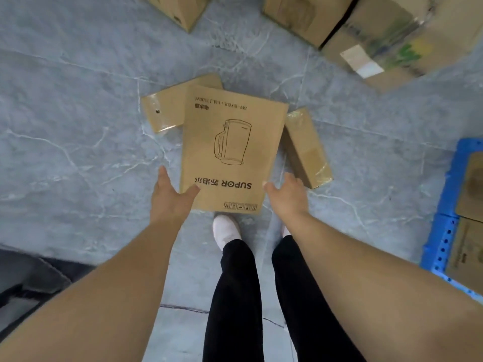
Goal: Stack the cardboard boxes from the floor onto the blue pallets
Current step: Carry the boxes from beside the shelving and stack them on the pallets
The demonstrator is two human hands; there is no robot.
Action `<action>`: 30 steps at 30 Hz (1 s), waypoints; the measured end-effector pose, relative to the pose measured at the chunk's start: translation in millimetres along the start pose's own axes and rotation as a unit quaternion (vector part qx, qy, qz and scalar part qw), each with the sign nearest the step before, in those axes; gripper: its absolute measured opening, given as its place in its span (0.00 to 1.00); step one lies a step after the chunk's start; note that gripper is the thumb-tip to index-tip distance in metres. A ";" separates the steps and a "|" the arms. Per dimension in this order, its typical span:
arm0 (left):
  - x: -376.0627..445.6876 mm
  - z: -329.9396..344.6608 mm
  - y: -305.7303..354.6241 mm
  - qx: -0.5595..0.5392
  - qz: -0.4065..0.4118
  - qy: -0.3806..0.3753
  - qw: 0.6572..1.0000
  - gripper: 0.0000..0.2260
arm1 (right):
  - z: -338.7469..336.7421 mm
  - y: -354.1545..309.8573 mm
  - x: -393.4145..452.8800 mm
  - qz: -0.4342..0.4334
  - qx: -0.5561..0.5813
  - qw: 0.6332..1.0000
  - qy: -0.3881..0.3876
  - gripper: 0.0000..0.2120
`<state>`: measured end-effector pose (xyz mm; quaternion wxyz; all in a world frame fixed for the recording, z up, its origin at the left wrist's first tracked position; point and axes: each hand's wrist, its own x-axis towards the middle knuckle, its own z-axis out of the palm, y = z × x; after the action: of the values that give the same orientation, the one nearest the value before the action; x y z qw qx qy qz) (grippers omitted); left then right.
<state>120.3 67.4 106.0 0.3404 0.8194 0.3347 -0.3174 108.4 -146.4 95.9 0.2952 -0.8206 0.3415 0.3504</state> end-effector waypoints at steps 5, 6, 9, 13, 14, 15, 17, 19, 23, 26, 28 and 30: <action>53.3 25.6 -15.0 -0.005 -0.002 -0.028 1.000 0.38 | 30.7 5.3 47.2 0.016 0.061 0.998 -0.003 0.30; 59.8 31.0 -16.0 -0.010 -0.004 -0.040 0.999 0.36 | 34.2 4.9 54.7 0.017 0.086 0.996 -0.010 0.29; 69.0 44.4 -15.4 -0.036 -0.009 -0.030 0.999 0.31 | 41.1 1.8 66.9 0.025 0.166 0.985 -0.022 0.21; 57.8 48.8 -2.9 -0.080 -0.049 0.000 0.996 0.27 | 35.4 -2.4 61.7 0.040 0.187 0.981 -0.026 0.18; 51.1 46.6 0.9 -0.084 -0.051 0.000 0.995 0.27 | 29.6 -2.2 57.0 0.039 0.186 0.981 -0.031 0.18; 43.2 42.9 5.3 -0.084 -0.051 -0.003 0.995 0.26 | 21.9 -2.0 51.3 0.038 0.183 0.982 -0.034 0.17; 24.0 33.0 17.0 -0.087 -0.051 -0.014 0.995 0.26 | 1.3 -2.4 36.5 0.031 0.173 0.984 -0.038 0.17; 0.9 22.9 32.1 -0.101 -0.053 -0.024 0.993 0.25 | -24.7 -3.4 19.0 0.020 0.173 0.984 -0.039 0.17; -57.0 4.1 72.2 -0.122 -0.044 -0.035 0.991 0.23 | -89.8 -5.0 -20.7 -0.002 0.191 0.981 -0.035 0.17; -103.4 -7.5 106.2 -0.108 -0.016 -0.040 0.993 0.26 | -146.0 -2.5 -51.3 -0.012 0.190 0.981 -0.031 0.15; -134.3 -14.2 130.0 -0.092 0.002 -0.043 0.995 0.28 | -182.3 2.8 -71.8 -0.013 0.186 0.982 -0.026 0.15; -164.3 -20.1 154.8 -0.082 0.028 -0.046 0.995 0.29 | -216.4 10.6 -92.4 -0.014 0.188 0.982 -0.021 0.14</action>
<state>150.2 -56.0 293.7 0.4300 0.7825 0.3206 -0.3163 132.9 -276.7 290.7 0.4560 -0.7477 0.3834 0.2932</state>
